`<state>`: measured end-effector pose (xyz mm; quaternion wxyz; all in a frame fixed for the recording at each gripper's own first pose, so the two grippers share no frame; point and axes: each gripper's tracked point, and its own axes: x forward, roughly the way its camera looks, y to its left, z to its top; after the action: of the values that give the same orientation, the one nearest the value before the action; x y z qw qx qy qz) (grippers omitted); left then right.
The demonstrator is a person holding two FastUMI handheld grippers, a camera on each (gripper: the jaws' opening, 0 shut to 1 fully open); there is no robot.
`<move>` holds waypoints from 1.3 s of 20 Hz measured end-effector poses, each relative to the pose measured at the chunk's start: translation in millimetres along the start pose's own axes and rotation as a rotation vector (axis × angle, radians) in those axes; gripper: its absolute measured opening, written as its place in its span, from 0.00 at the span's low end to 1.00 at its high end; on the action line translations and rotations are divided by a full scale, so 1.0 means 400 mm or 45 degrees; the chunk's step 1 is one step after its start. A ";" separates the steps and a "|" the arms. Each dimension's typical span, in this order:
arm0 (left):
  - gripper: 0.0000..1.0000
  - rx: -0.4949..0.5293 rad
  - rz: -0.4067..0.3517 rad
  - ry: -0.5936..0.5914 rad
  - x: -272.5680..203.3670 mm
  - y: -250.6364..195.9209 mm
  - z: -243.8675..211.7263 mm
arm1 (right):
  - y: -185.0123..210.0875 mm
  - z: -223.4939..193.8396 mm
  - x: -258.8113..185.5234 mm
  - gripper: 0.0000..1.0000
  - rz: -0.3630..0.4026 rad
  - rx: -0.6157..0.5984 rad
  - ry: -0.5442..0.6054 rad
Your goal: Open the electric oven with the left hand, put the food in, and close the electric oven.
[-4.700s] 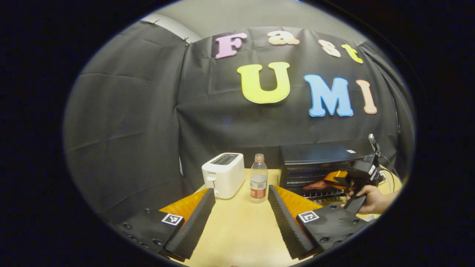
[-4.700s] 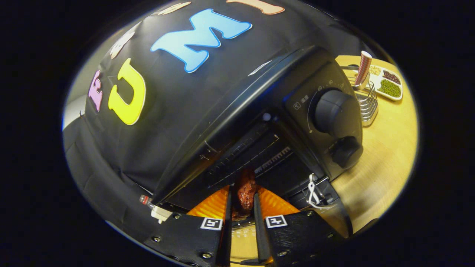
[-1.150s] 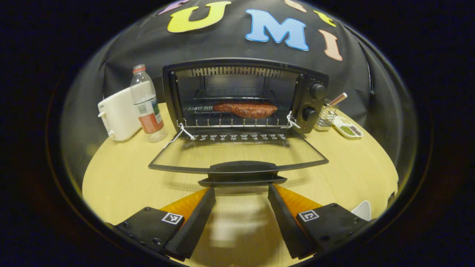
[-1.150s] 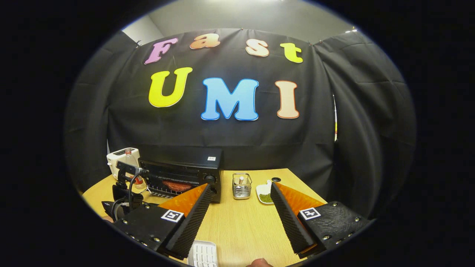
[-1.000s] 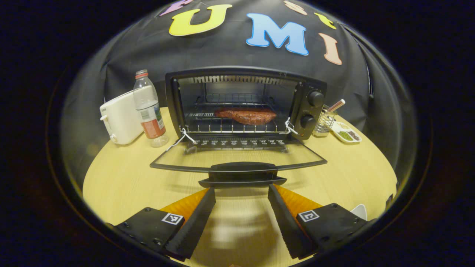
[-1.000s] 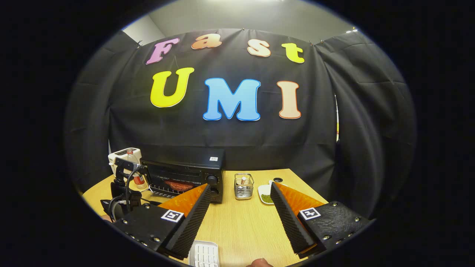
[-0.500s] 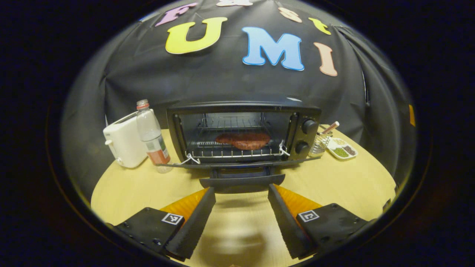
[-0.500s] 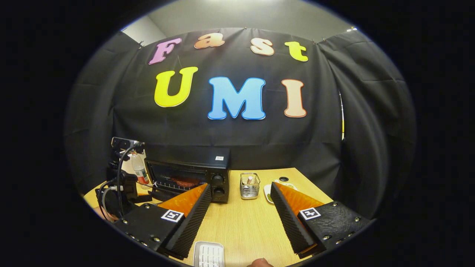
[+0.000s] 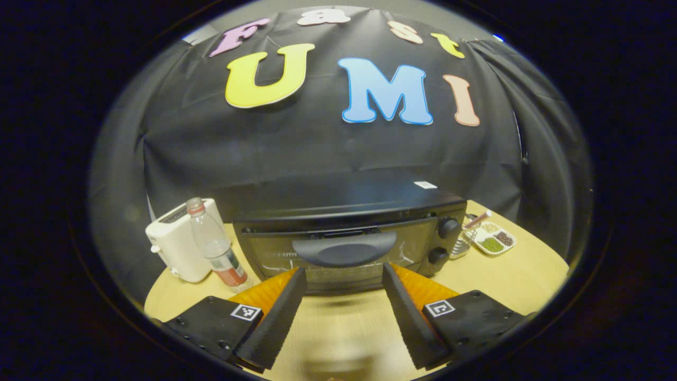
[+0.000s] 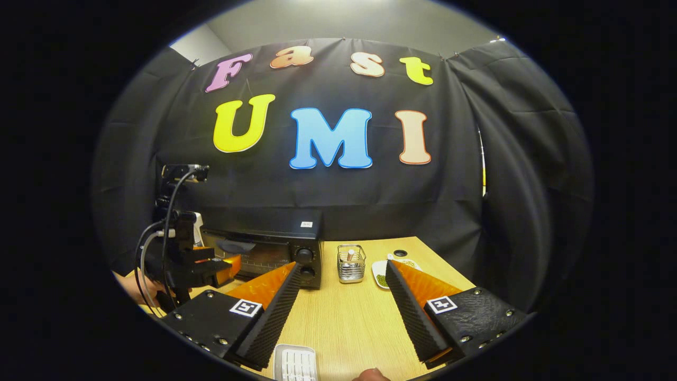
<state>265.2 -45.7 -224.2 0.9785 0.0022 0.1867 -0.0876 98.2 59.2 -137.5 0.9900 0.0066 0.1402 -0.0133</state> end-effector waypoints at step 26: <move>1.00 -0.098 0.188 -0.399 -0.722 -0.135 0.246 | -0.201 0.104 -0.255 0.98 0.175 -0.055 -0.200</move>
<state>27.3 -53.4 -25.6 0.9988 -0.0352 0.0343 -0.0078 9.7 -19.2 -70.1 0.9965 -0.0063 0.0614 0.0572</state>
